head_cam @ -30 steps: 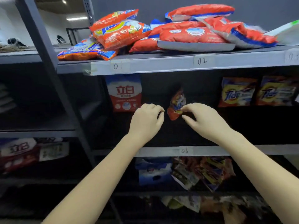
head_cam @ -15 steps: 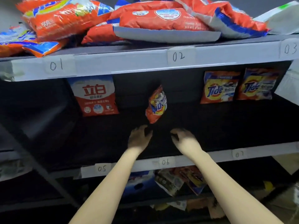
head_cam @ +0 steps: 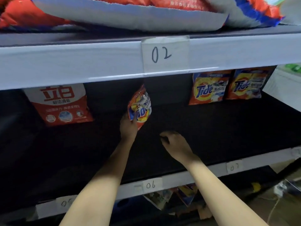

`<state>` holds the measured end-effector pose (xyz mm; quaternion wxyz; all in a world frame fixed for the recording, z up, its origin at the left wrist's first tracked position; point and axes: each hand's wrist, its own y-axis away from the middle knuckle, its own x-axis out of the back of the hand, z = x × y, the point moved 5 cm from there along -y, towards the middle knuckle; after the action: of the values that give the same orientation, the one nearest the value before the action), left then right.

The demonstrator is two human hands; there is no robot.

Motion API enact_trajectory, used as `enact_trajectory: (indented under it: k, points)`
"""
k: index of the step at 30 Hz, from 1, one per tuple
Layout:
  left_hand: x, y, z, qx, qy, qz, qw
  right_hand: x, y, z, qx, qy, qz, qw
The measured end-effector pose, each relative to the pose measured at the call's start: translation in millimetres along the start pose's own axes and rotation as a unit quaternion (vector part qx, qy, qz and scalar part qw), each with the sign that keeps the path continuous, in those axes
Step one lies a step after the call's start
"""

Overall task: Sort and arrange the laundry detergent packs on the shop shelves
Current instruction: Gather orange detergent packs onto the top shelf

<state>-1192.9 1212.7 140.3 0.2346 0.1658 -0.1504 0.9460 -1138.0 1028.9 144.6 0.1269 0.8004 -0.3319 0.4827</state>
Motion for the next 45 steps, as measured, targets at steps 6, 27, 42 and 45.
enact_trajectory:
  k: [6, 27, 42, 45]
  points:
    - [11, 14, 3, 0.028, 0.118, 0.03, 0.992, 9, -18, 23, -0.003, -0.038, -0.003, 0.999]
    - [96, 82, -44, 0.12, 0.168, -0.2, 0.958, -38, -19, -32, -0.061, -0.414, -0.223, 0.881]
    - [106, 189, -15, 0.158, 0.16, -0.039, 0.974, 0, 107, -21, -0.073, -0.429, -0.112, 0.893]
    - [117, 227, 7, 0.127, 0.183, -0.031, 0.975, 19, 147, -27, -0.037, -0.438, -0.104, 0.892]
